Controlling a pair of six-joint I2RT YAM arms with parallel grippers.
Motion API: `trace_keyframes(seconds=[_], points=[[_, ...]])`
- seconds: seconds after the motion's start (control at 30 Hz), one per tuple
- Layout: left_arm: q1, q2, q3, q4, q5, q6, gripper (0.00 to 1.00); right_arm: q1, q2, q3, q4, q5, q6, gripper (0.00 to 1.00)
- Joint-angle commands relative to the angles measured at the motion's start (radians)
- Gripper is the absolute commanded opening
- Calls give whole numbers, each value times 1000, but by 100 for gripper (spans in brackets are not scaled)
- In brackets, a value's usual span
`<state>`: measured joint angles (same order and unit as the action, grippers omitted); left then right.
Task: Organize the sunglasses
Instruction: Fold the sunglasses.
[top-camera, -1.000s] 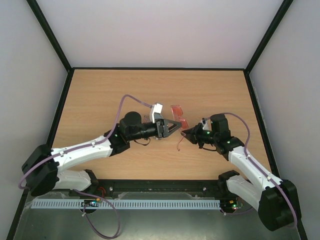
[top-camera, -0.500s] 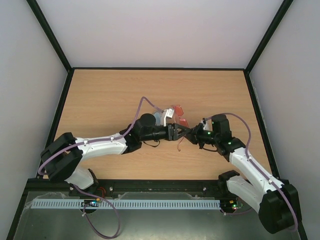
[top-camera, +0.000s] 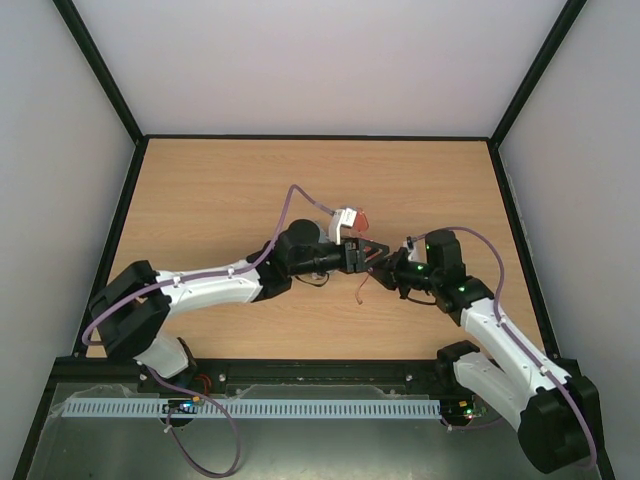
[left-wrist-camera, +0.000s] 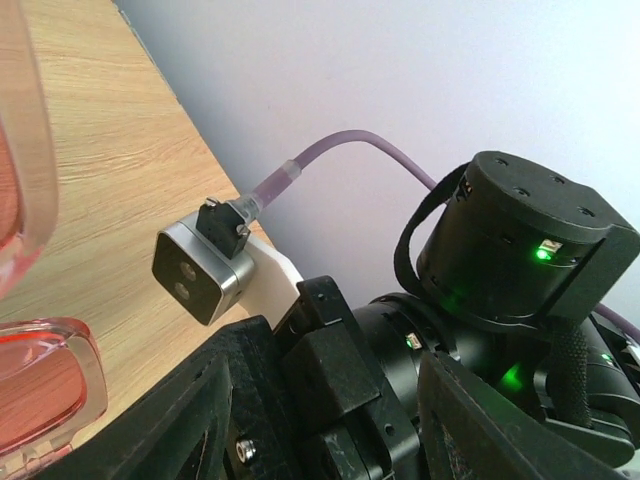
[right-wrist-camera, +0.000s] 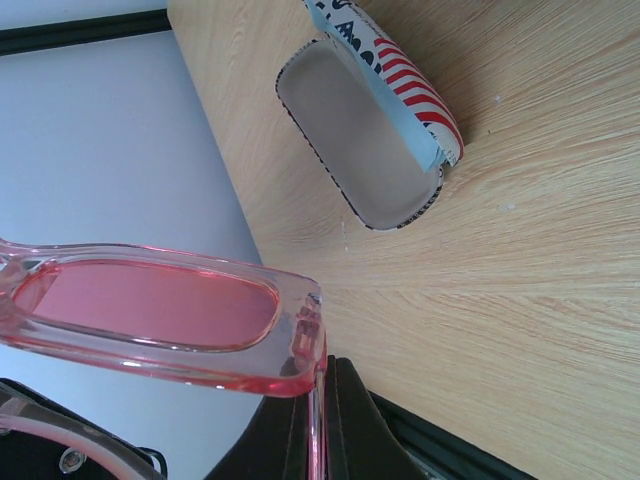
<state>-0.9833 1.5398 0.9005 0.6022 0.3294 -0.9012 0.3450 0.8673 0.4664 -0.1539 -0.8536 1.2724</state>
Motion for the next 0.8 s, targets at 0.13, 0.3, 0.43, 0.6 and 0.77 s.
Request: trace_keyframes(seconds=[0.13,0.3,0.43,0.6,0.77], points=[[2,-21,43,-26,-23,19,56,-3,-3,29,-75,36,-87,1],[2,-164,36,-193,-88,46,59,-2,98,113,-227,172,-272,1],[32,-263,21,-367,-101,46,60,-3,158,171,-329,298,-392,1],[68,-363,-67,-424,-98,28,60,-2,206,233,-455,515,-500,1],[98,-404,-124,-445,-75,30,62,-3,209,251,-489,581,-529,1]])
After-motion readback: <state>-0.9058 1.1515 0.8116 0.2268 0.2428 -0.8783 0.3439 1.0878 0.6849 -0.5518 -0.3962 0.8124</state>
